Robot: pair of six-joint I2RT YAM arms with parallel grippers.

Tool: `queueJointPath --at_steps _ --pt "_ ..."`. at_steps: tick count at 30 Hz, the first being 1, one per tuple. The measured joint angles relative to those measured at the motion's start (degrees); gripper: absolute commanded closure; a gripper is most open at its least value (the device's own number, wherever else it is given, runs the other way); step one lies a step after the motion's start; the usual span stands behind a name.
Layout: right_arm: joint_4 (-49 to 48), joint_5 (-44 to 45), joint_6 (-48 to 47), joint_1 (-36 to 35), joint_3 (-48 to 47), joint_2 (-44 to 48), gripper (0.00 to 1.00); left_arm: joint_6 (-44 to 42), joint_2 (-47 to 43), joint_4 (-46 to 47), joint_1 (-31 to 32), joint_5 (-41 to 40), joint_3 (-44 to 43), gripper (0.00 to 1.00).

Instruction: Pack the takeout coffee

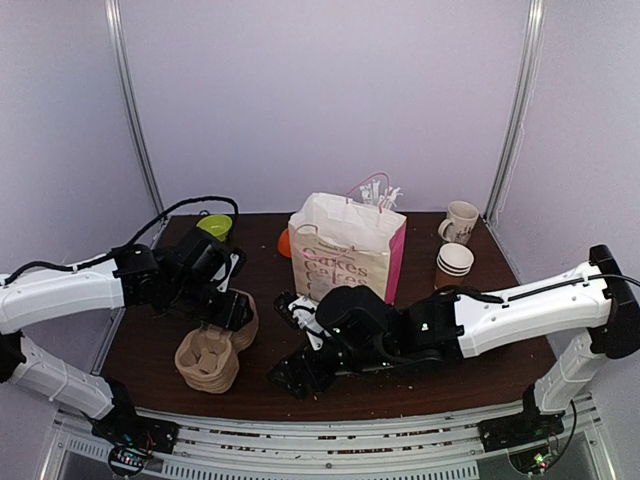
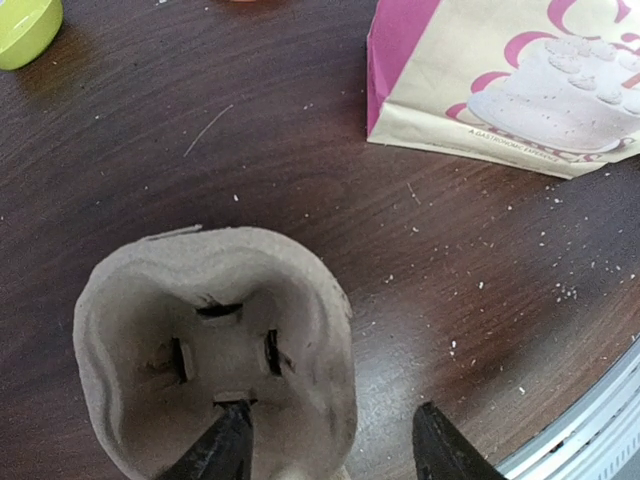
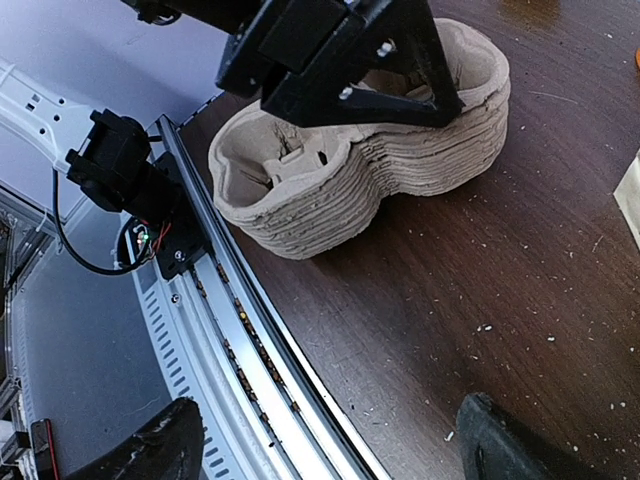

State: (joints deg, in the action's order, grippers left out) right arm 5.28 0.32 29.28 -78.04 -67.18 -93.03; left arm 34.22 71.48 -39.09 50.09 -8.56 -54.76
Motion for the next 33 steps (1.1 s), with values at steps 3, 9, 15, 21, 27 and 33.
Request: queueJointPath --at_steps 3,9,15,21,27,33 --pt "-1.42 0.92 0.94 -0.22 0.72 0.0 0.1 -0.92 2.12 -0.02 0.0 -0.55 -0.33 0.51" --pt "-2.27 2.29 1.18 -0.22 1.22 0.02 0.1 -1.86 3.58 0.0 0.0 -0.68 -0.33 0.63" --pt "-2.4 2.67 1.18 -0.22 1.22 0.02 0.1 -2.25 3.58 0.15 0.0 -0.61 -0.31 0.69" --pt "-2.43 3.1 1.18 -0.22 1.22 0.02 0.1 -2.47 4.02 0.48 0.0 -0.17 -0.31 0.66" --pt "-2.4 3.34 1.18 -0.22 1.22 0.02 0.1 -2.84 4.39 0.92 0.0 0.42 -0.31 0.79" --pt "-2.43 3.39 1.18 -0.22 1.22 0.02 0.1 -3.06 4.42 1.36 0.0 0.61 -0.31 0.92"
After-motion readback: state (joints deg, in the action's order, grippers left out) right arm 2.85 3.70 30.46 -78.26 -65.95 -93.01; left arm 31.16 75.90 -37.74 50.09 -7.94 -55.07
